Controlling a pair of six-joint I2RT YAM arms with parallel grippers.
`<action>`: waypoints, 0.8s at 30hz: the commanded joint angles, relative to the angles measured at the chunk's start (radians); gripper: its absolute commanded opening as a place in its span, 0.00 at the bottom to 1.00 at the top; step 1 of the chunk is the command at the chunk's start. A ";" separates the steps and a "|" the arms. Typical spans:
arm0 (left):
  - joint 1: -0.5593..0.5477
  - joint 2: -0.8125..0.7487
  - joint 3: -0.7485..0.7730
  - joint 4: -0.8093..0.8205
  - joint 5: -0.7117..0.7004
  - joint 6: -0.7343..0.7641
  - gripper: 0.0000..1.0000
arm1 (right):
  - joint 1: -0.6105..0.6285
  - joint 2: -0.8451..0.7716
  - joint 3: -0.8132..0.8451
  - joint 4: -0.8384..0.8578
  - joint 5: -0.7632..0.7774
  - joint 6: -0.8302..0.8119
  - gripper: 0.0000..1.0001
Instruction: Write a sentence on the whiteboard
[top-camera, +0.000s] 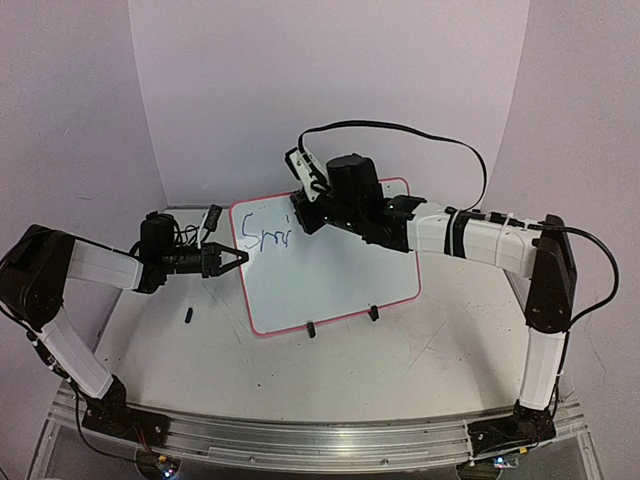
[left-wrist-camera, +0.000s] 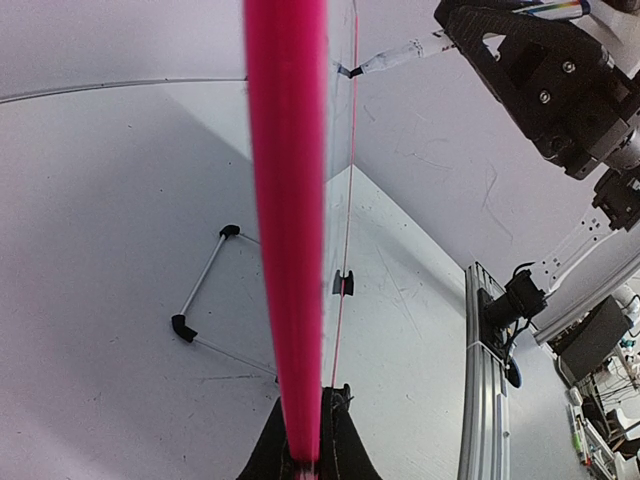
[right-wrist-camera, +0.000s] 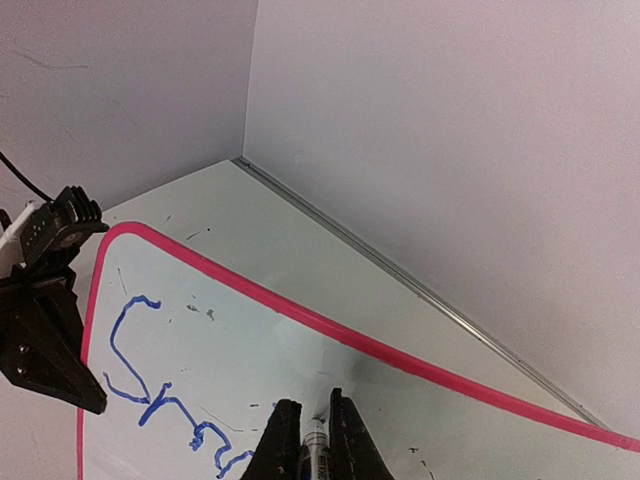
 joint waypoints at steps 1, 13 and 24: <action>0.001 0.021 0.004 -0.039 -0.119 0.040 0.00 | 0.002 0.019 0.036 0.000 0.016 0.015 0.00; 0.001 0.022 0.007 -0.043 -0.118 0.042 0.00 | 0.002 -0.003 -0.011 -0.006 0.015 0.047 0.00; 0.001 0.020 0.009 -0.045 -0.118 0.043 0.00 | 0.020 -0.033 -0.062 -0.005 0.023 0.053 0.00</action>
